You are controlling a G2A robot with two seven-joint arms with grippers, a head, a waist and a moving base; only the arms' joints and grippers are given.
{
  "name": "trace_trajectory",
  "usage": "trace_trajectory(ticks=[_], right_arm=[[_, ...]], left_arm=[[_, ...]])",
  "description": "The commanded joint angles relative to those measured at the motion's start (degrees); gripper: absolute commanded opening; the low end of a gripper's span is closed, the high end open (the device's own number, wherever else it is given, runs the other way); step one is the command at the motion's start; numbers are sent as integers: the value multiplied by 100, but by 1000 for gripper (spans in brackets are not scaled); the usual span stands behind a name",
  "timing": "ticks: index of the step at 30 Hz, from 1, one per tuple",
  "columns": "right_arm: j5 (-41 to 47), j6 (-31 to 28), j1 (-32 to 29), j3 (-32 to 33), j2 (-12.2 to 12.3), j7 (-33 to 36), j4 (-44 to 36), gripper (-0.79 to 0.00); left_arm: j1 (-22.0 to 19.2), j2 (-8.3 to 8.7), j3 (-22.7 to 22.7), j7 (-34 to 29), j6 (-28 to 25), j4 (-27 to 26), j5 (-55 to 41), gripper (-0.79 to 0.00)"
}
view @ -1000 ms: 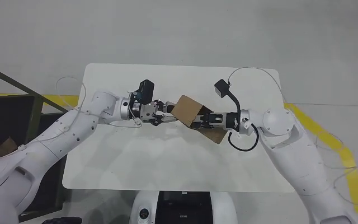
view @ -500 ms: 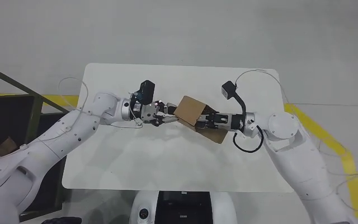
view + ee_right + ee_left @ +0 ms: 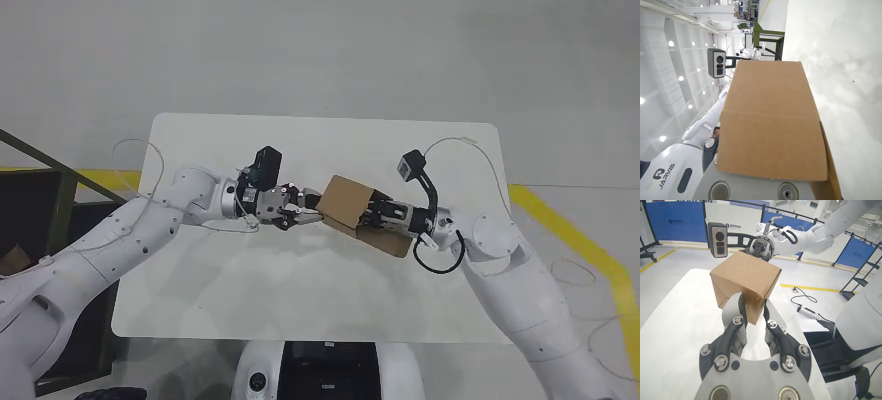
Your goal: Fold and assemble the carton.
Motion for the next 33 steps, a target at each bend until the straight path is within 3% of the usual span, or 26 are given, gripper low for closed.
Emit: trace_trajectory(ticks=[1, 11, 18, 33], right_arm=[[176, -119, -12, 13, -10, 71, 68, -785], [866, -578, 80, -30, -78, 532, 392, -785], [865, -638, 185, -274, -166, 384, 591, -785], [839, -796, 190, -396, -280, -146, 696, -785]], left_arm=[[-3, 19, 11, 23, 0, 42, -2, -570], [38, 199, -94, 155, 0, 46, -21, -474], [36, 213, -30, 233, 0, -210, -93, -486], [-109, 199, 111, 329, 0, -263, -75, -480]])
